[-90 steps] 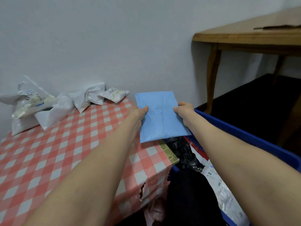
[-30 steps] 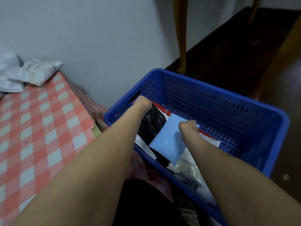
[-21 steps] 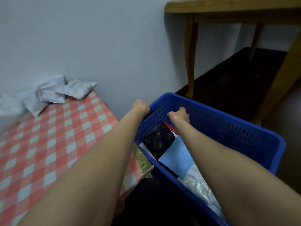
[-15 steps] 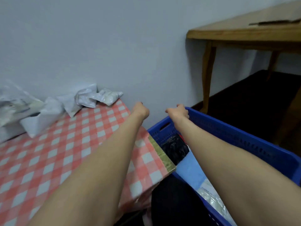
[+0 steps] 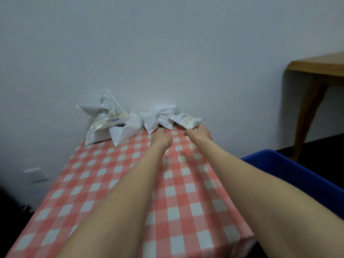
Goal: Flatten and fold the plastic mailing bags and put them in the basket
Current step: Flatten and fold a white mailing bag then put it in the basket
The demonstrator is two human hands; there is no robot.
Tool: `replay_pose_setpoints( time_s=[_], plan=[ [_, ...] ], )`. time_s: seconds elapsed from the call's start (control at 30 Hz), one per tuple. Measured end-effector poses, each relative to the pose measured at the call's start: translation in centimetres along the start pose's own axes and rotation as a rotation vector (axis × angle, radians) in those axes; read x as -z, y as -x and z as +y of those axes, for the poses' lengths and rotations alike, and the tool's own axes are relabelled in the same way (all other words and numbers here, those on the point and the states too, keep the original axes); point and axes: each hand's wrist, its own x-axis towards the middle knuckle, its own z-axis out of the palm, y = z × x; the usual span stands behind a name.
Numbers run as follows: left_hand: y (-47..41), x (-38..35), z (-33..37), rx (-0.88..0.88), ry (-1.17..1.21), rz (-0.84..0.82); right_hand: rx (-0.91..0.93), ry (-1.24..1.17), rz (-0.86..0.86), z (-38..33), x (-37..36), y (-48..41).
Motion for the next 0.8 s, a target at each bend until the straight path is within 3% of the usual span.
replay_pose_setpoints(
  time_s=[0.37,0.53,0.8],
  plan=[
    [-8.3,6.6,-5.2,0.140,-0.081,0.176,0.104,-0.081,-0.225,-6.0,-10.9,-3.9],
    [-12.5,9.9,-6.8,0.213,-0.067,0.342,0.171,-0.129,-0.311,-9.1,-15.5,-5.7],
    [-18.2,14.5,-10.8,0.362,-0.084,0.541,0.078,-0.250,-0.500,-12.9,-22.2,-8.8]
  ],
)
